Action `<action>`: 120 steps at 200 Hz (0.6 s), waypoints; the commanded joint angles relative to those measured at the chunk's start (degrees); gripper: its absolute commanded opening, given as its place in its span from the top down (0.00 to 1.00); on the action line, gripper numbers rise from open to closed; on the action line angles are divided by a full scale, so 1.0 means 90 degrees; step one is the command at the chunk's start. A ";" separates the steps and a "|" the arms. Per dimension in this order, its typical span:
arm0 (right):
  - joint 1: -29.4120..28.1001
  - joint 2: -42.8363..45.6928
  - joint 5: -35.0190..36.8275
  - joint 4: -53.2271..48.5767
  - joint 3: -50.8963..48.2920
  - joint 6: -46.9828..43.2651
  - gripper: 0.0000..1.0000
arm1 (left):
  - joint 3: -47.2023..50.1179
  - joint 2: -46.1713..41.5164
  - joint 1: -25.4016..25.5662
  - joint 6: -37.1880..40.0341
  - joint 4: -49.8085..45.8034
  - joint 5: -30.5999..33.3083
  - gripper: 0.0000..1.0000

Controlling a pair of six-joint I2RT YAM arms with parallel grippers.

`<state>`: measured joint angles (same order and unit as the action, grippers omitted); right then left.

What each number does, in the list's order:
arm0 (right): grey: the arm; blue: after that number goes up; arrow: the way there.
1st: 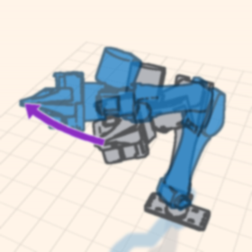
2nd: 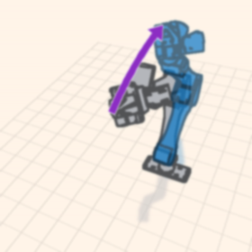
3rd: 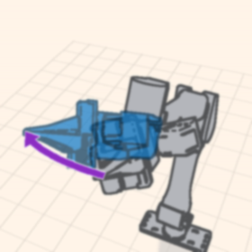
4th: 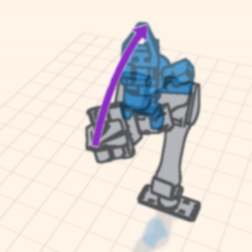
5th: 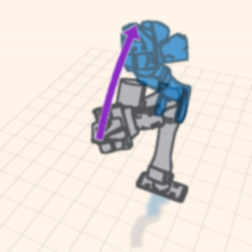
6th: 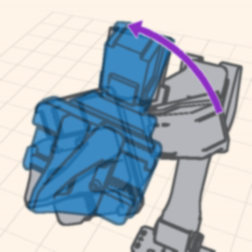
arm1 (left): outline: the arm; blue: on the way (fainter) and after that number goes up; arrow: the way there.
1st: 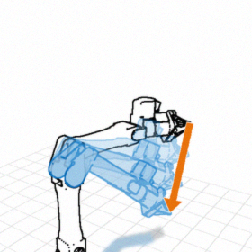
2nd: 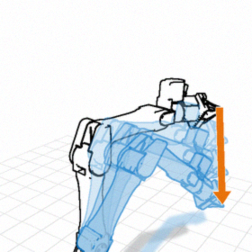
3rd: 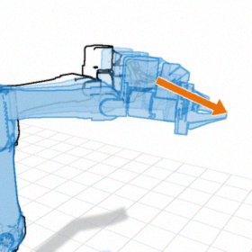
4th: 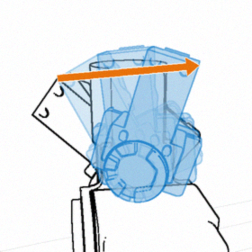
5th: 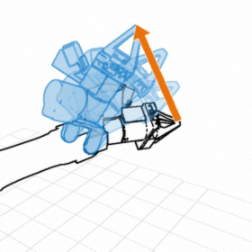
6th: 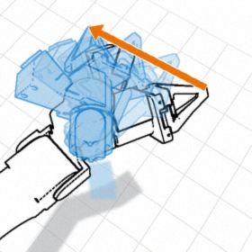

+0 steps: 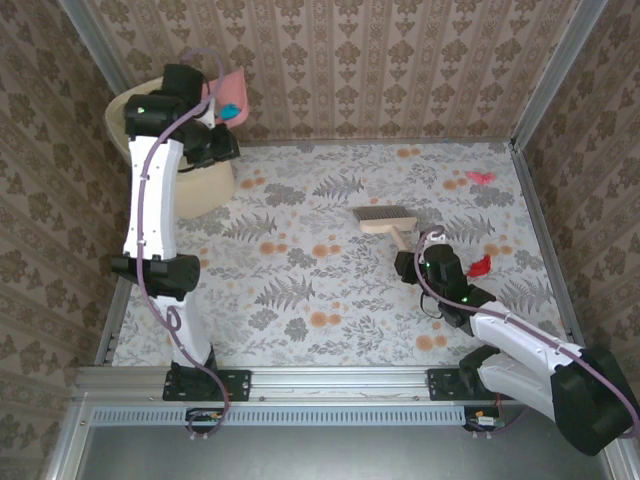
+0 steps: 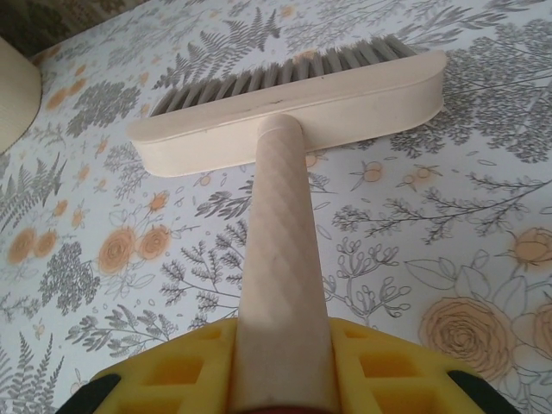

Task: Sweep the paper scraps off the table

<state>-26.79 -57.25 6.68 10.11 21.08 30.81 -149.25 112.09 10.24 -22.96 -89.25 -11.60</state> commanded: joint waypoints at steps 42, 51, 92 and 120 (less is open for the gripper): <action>-0.0352 -0.0195 0.0163 0.0209 0.0399 -0.0531 1.00 | -0.0131 -0.0043 -0.0992 -0.1064 0.1197 -0.1989 1.00; -0.0378 -0.0237 0.0176 0.0196 0.0421 -0.0559 1.00 | -0.0004 -0.0076 -0.1103 -0.1273 0.1469 -0.2195 1.00; -0.0459 -0.0386 0.0232 0.0162 0.0500 -0.0636 1.00 | 0.1132 -0.0462 -0.1582 -0.2498 0.3200 -0.3087 1.00; -0.0490 -0.0426 0.0291 0.0158 0.0519 -0.0686 1.00 | 0.2089 -0.0802 -0.1868 -0.3553 0.4678 -0.3602 1.00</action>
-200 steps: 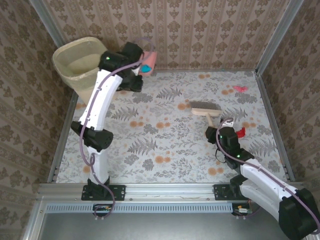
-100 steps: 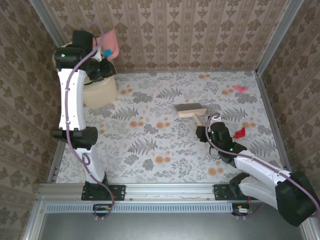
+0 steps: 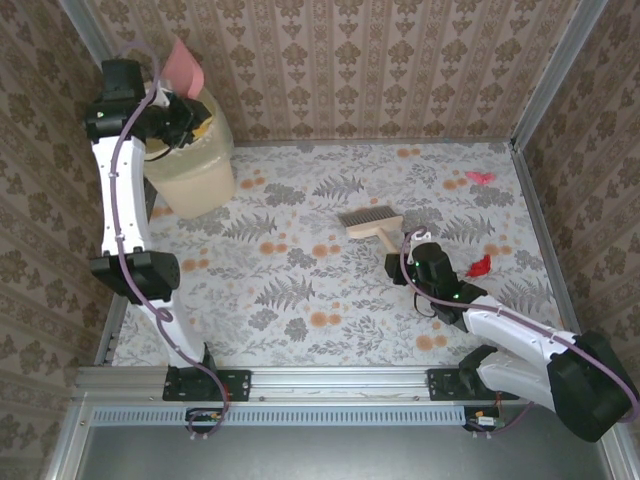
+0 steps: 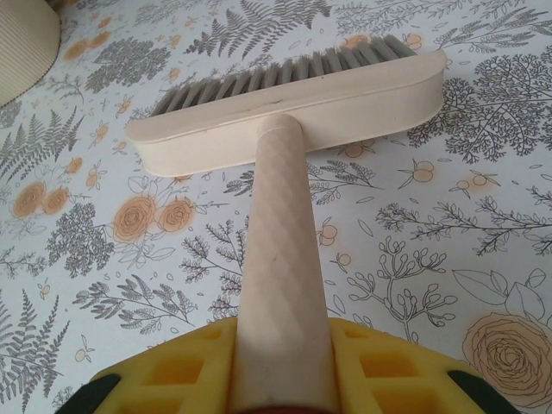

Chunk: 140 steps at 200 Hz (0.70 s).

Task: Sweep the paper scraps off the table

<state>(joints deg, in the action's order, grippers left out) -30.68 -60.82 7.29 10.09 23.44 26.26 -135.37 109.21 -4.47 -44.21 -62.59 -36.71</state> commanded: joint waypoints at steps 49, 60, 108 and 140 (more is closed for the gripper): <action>-0.0097 -0.0180 0.0264 0.0158 0.0313 -0.0230 1.00 | 0.1495 -0.0692 -0.0426 -0.2661 0.3649 -0.1234 1.00; -0.0112 -0.0219 0.0272 0.0149 0.0330 -0.0238 1.00 | 0.1951 -0.0795 -0.0421 -0.3185 0.4440 -0.1315 1.00; -0.0151 -0.0284 0.0342 0.0138 0.0357 -0.0297 1.00 | 0.3239 -0.1079 -0.0450 -0.4755 0.6619 -0.1235 1.00; -0.0165 -0.0323 0.0342 0.0139 0.0374 -0.0310 1.00 | 0.3862 -0.1087 -0.0485 -0.5602 0.7890 -0.1141 1.00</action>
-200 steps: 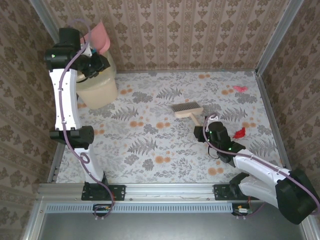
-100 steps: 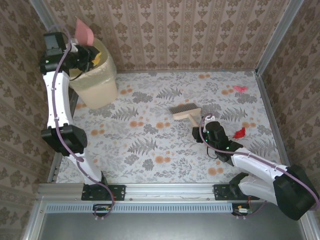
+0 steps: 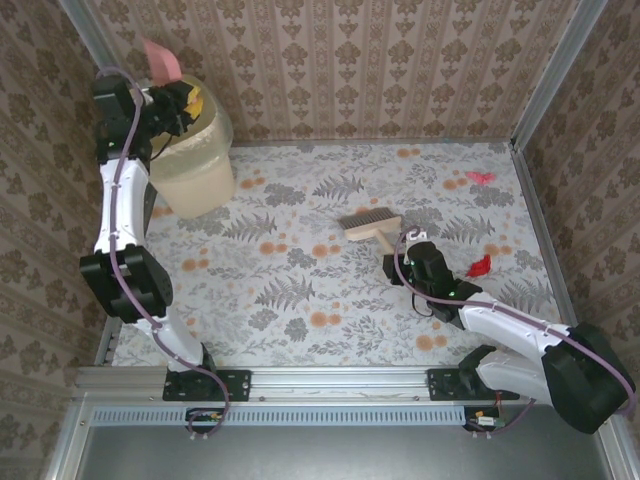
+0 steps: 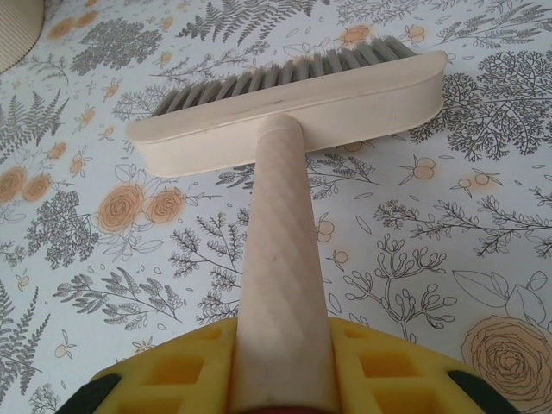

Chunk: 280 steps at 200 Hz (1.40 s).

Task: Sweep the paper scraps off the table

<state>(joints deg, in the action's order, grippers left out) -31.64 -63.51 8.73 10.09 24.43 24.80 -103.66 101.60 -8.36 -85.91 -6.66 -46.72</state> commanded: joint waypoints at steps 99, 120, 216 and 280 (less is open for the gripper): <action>-0.0108 -0.0084 0.0211 0.0110 0.0310 -0.0207 1.00 | 0.1562 -0.0081 -0.0096 -0.2638 0.4448 0.0347 1.00; -0.0117 -0.0073 0.0221 0.0112 0.0313 -0.0214 1.00 | 0.1734 -0.0047 -0.0109 -0.2928 0.4925 0.0443 1.00; -0.0154 -0.0029 0.0260 0.0093 0.0313 -0.0224 1.00 | 0.1845 -0.0055 -0.0061 -0.2978 0.5118 0.0444 1.00; -0.0157 0.0331 0.0782 -0.0088 0.0236 -0.0060 1.00 | 0.1249 -0.0518 0.0522 -0.1149 0.3001 0.0124 1.00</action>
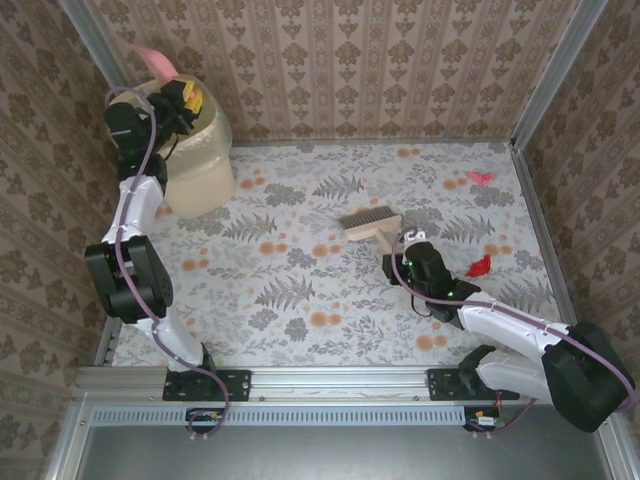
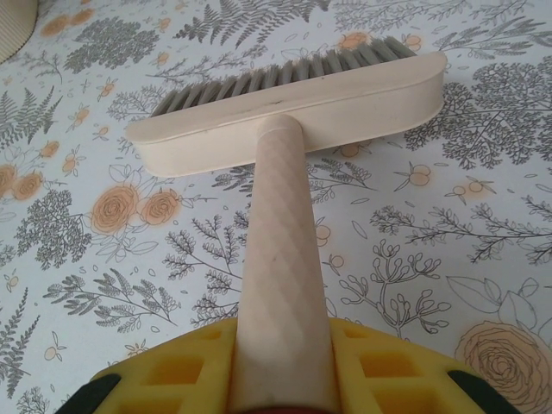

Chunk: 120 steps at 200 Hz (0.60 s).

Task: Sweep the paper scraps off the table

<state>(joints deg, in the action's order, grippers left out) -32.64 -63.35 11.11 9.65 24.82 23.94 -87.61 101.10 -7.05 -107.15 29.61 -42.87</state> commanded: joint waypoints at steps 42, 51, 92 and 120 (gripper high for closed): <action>-0.0045 0.0646 0.0898 -0.0083 0.0070 0.0140 1.00 | -0.1425 -0.0350 0.1241 0.2989 -0.2898 -0.0449 1.00; -0.0050 0.0715 0.0949 -0.0076 0.0038 0.0151 1.00 | -0.1705 -0.0210 0.1428 0.3387 -0.3365 -0.0507 1.00; -0.0045 0.1067 0.1278 -0.0070 -0.0116 0.0178 1.00 | -0.3003 0.0601 0.2356 0.5141 -0.5370 -0.0605 1.00; -0.0045 0.1327 0.1600 -0.0168 -0.0204 0.0273 1.00 | -0.3785 0.1266 0.2975 0.6309 -0.6527 -0.0539 1.00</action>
<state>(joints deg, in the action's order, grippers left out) -32.69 -54.04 20.53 8.38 24.08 24.88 -117.14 107.18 15.92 -64.86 -14.87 -46.94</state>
